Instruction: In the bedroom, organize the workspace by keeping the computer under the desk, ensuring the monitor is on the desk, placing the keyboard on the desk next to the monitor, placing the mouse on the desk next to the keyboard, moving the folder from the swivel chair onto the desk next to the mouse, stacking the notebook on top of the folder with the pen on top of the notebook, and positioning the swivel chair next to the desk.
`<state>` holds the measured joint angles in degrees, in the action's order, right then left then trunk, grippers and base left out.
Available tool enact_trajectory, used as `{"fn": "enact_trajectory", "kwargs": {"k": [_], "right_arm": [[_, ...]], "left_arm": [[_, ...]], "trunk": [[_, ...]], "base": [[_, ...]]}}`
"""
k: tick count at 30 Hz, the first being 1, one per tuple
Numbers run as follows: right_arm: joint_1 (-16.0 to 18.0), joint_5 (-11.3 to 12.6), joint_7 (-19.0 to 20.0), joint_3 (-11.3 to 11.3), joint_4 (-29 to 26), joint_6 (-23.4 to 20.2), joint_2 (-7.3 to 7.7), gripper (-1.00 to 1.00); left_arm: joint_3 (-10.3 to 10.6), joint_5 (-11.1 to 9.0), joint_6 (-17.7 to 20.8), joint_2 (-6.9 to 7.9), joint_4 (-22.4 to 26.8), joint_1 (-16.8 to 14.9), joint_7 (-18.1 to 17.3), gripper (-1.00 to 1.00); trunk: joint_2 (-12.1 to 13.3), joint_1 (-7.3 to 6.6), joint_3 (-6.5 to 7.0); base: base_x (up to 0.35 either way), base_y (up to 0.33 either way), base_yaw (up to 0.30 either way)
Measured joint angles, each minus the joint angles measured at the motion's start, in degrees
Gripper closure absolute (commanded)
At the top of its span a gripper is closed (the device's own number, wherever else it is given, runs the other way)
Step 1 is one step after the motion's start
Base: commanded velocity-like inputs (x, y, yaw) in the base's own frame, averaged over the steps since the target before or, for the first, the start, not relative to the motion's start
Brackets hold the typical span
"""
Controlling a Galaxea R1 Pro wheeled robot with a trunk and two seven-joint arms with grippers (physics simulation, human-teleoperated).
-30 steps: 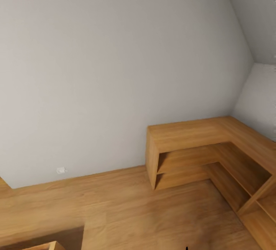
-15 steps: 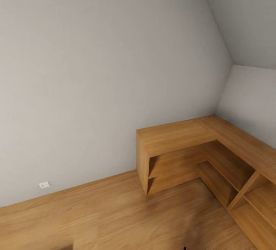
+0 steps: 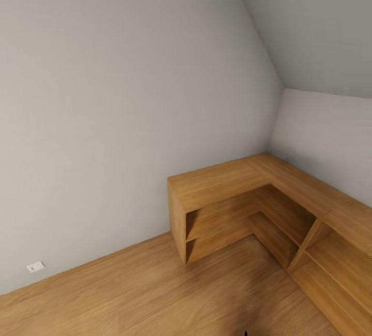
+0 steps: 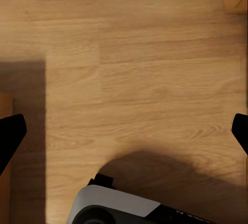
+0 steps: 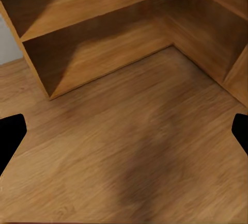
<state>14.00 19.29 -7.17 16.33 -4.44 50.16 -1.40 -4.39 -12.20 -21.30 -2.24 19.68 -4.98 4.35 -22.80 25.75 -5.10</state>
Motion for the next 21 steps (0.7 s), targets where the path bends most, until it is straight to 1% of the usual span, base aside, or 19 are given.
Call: {"fn": "enact_trajectory", "kwargs": {"k": [5,14,17,21], "right_arm": [[0.0,0.1,0.7,0.0,0.0,-0.6,-0.08,-1.0],[0.0,0.2,0.6,0.0,0.0,-1.4,-0.36,-1.0],[0.0,0.2,0.5,0.0,0.0,-1.6,-0.39,-1.0],[0.0,0.3,0.5,0.0,0.0,-1.7,-0.36,-1.0]], "left_arm": [[0.0,0.0,0.0,0.05,0.0,0.0,0.0,-1.0],[0.0,0.0,0.1,0.01,0.0,0.0,0.0,-1.0],[0.0,0.0,0.1,0.0,0.0,0.0,0.0,-1.0],[0.0,0.0,0.1,0.0,0.0,0.0,0.0,-1.0]], "trunk": [[0.0,0.0,0.26],[0.0,0.0,0.39],[0.0,-0.01,0.4],[0.0,-0.02,0.4]], "base": [[0.0,0.0,-0.188],[0.003,0.001,-0.052],[0.09,0.051,-0.087],[0.191,0.128,-0.179]]}}
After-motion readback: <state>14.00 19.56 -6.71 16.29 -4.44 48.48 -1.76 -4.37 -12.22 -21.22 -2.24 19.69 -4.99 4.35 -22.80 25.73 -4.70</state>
